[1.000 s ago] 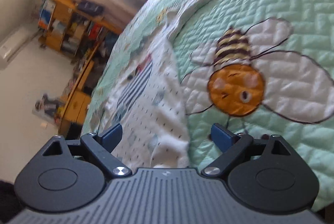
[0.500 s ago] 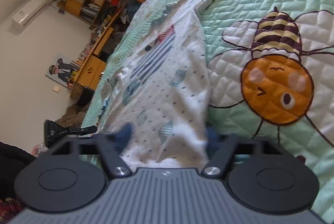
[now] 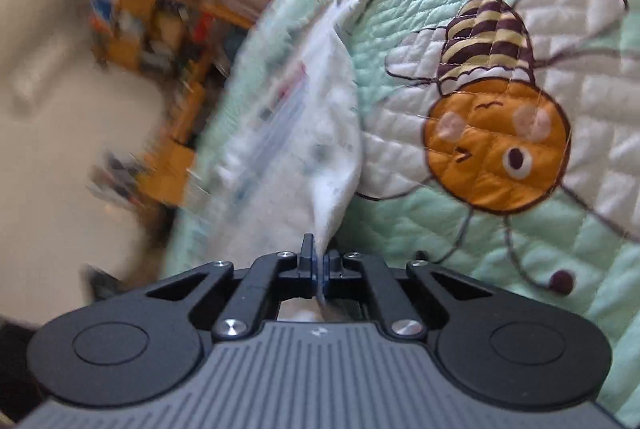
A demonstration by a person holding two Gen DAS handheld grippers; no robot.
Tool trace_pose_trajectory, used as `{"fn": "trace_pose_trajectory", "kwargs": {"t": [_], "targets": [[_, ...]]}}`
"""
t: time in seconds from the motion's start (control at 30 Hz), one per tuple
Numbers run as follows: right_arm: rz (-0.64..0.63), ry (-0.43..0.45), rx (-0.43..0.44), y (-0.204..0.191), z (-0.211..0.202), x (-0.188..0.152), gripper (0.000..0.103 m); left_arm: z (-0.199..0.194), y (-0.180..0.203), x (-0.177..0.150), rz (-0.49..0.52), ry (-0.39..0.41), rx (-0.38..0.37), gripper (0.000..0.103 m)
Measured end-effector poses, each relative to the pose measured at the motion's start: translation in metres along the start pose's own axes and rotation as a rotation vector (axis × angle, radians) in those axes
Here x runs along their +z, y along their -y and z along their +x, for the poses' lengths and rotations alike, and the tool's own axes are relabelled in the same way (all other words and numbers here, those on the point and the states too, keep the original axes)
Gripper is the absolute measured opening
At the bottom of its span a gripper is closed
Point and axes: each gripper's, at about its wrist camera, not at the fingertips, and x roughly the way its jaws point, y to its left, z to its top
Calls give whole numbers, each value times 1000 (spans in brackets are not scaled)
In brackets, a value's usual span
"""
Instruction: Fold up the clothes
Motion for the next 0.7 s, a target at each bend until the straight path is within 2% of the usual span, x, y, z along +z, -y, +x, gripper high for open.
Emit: {"fn": "trace_pose_trajectory", "kwargs": {"t": [0.1, 0.17, 0.3, 0.33, 0.37, 0.43, 0.47, 0.53, 0.63, 0.7], "targets": [[83, 39, 102, 1, -17, 4, 4, -8, -8, -2, -80, 0, -65, 2], [87, 42, 120, 0, -25, 6, 4, -8, -9, -4, -87, -4, -81, 2], [4, 2, 9, -3, -21, 8, 4, -6, -12, -8, -102, -16, -111, 5], [-10, -11, -16, -2, -17, 6, 4, -3, -12, -10, -98, -22, -112, 12], [-24, -24, -40, 0, -14, 5, 9, -1, -13, -13, -90, -22, -116, 16], [4, -34, -53, 7, -10, 1, 12, -2, -19, -17, -100, -11, -140, 19], [14, -36, -49, 10, -10, -1, 14, -3, -23, -18, -118, -8, -163, 26], [15, -52, -16, 14, -10, -3, 17, -5, -30, -20, -143, -7, -206, 33], [-2, -84, 13, 16, -9, -5, 21, -7, -33, -22, -149, -12, -225, 35], [-29, -107, 21, 15, -8, -3, 27, -6, -32, -24, -140, -17, -240, 42]]}}
